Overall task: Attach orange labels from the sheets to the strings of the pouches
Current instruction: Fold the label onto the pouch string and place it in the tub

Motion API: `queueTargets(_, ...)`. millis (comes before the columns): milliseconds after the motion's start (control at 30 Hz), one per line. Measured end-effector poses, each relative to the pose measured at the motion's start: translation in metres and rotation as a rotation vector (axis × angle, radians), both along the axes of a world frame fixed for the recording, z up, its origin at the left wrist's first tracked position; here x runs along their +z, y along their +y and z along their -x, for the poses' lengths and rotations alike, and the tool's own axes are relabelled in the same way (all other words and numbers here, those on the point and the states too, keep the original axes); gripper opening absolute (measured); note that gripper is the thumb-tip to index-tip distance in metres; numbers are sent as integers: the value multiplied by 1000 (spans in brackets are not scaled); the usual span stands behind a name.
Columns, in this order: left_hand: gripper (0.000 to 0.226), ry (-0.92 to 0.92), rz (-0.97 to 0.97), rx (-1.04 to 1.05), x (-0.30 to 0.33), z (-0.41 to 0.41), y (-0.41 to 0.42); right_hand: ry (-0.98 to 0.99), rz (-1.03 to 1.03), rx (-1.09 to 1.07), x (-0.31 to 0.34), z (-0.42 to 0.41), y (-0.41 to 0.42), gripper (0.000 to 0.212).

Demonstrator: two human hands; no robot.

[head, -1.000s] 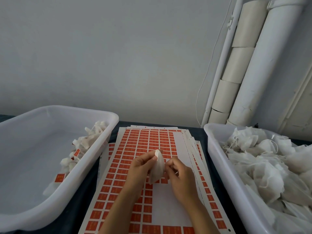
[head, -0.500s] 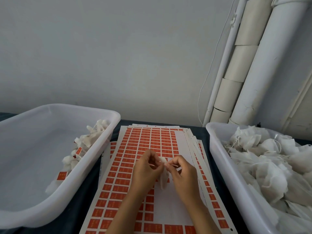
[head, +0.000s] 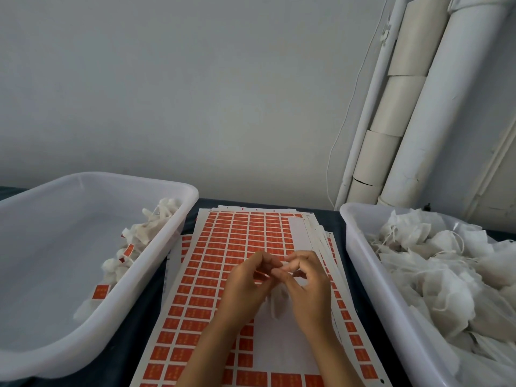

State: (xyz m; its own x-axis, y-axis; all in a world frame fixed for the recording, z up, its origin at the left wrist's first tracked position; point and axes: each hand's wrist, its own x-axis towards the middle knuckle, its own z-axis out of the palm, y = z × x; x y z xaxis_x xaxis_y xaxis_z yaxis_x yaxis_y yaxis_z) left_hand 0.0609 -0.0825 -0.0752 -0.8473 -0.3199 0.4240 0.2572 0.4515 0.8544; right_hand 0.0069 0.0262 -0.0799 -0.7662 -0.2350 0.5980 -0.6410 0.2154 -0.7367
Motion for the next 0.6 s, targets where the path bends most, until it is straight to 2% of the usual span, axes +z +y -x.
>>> queueTargets(67,26,11,-6,15,0,0,1,-128,60,116,2,-2,-2,14)
queueTargets(133,28,23,-17,32,0,0,2,-295,98,232,1,-4,-4,28)
queueTargets(167,29,26,-27,43,0,-1,2,-327,92,250,-1,-4,-5,29)
queueTargets(300,37,18,-30,104,-2,0,1,-266,73,177,-2,-2,-4,4)
queueTargets(433,43,1,35,178,-4,1,0,-269,106,186,0,0,-1,10)
queueTargets(600,32,9,-1,164,-3,1,-1,-325,10,193,-1,1,-2,12)
